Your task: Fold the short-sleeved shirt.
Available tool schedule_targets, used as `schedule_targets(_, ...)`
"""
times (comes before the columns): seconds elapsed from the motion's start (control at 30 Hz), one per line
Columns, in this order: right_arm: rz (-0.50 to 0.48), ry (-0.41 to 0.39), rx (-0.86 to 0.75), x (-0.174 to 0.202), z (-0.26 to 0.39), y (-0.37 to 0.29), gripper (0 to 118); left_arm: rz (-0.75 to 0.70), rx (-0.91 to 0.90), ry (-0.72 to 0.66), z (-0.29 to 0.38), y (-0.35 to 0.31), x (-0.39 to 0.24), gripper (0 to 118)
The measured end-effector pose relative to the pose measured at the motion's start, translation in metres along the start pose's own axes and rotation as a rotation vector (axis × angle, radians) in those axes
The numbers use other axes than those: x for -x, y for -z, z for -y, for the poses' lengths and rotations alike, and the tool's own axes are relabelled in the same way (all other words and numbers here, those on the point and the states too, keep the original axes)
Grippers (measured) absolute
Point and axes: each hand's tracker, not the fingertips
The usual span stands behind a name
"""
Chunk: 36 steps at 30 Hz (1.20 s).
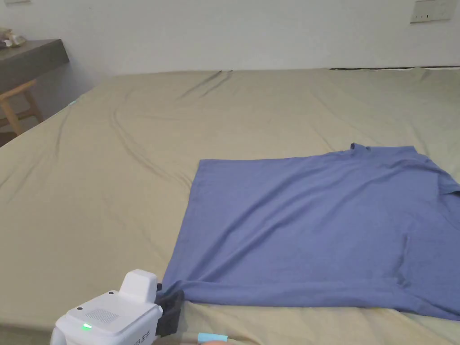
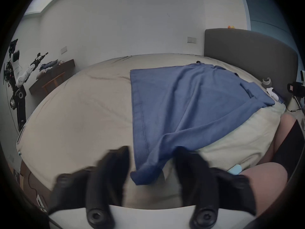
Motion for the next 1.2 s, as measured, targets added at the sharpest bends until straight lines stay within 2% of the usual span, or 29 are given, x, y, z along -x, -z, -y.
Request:
schedule_targets(0.03, 0.002, 0.002, 0.01, -0.002, 0.002, 0.001, 0, 0.018, -0.005, 0.008, 0.002, 0.0, -0.001, 16)
schedule_targets(0.07, 0.001, 0.0, 0.028, -0.004, 0.004, 0.003, 0, 0.036, -0.004, 0.014, 0.003, 0.001, -0.001, 7)
schedule_targets(0.1, 0.006, -0.003, 0.041, -0.005, 0.005, 0.005, 0, 0.024, -0.004, 0.011, 0.002, -0.001, -0.002, 4)
schedule_targets(0.27, 0.024, -0.04, 0.067, -0.018, 0.008, 0.008, 0, 0.059, -0.097, -0.123, -0.013, -0.027, 0.013, 3)
schedule_targets(0.4, 0.115, -0.081, 0.102, -0.049, 0.019, 0.022, 1, 0.085, -0.086, -0.158, -0.026, -0.038, 0.015, 3)
schedule_targets(0.47, 0.127, -0.056, 0.144, -0.074, 0.03, 0.037, 3, 0.081, -0.082, -0.179, -0.031, -0.04, 0.017, 3)
schedule_targets(0.5, 0.127, -0.04, 0.18, -0.083, 0.032, 0.046, 16, 0.076, -0.083, -0.179, -0.033, -0.04, 0.018, 3)
schedule_targets(0.53, 0.114, -0.029, 0.228, -0.092, 0.034, 0.057, 50, 0.066, -0.086, -0.173, -0.039, -0.042, 0.012, 3)
schedule_targets(0.57, 0.13, -0.02, 0.253, -0.098, 0.038, 0.066, 79, 0.056, -0.087, -0.166, -0.041, -0.042, 0.011, 3)
schedule_targets(0.6, 0.129, -0.023, 0.241, -0.103, 0.042, 0.075, 95, 0.051, -0.085, -0.165, -0.043, -0.041, 0.011, 3)
schedule_targets(0.7, 0.132, -0.053, 0.304, -0.11, 0.053, 0.103, 88, 0.046, -0.064, -0.167, -0.047, -0.039, 0.006, 3)
schedule_targets(0.73, 0.14, -0.037, 0.306, -0.113, 0.057, 0.11, 83, 0.041, -0.061, -0.161, -0.047, -0.039, 0.003, 3)
schedule_targets(0.77, 0.139, -0.01, 0.314, -0.116, 0.061, 0.114, 70, 0.037, -0.056, -0.15, -0.047, -0.039, 0.0, 3)
schedule_targets(0.8, 0.081, 0.028, 0.33, -0.118, 0.064, 0.117, 50, 0.035, -0.051, -0.143, -0.047, -0.038, 0.0, 3)
schedule_targets(0.87, 0.1, -0.008, 0.282, -0.111, 0.063, 0.11, 37, 0.037, -0.044, -0.141, -0.047, -0.039, -0.003, 3)
schedule_targets(0.9, 0.039, -0.019, 0.278, -0.11, 0.062, 0.108, 20, 0.04, -0.04, -0.14, -0.047, -0.04, -0.004, 3)
schedule_targets(0.93, 0.051, -0.014, 0.272, -0.108, 0.061, 0.105, 9, 0.038, -0.038, -0.137, -0.045, -0.038, 0.002, 3)
schedule_targets(0.97, 0.079, -0.03, 0.253, -0.098, 0.057, 0.097, 9, 0.038, -0.039, -0.135, -0.046, -0.04, 0.001, 3)
schedule_targets(1.2, 0.068, 0.008, 0.168, -0.093, 0.039, 0.076, 8, 0.05, -0.078, -0.16, -0.053, -0.053, 0.008, 3)
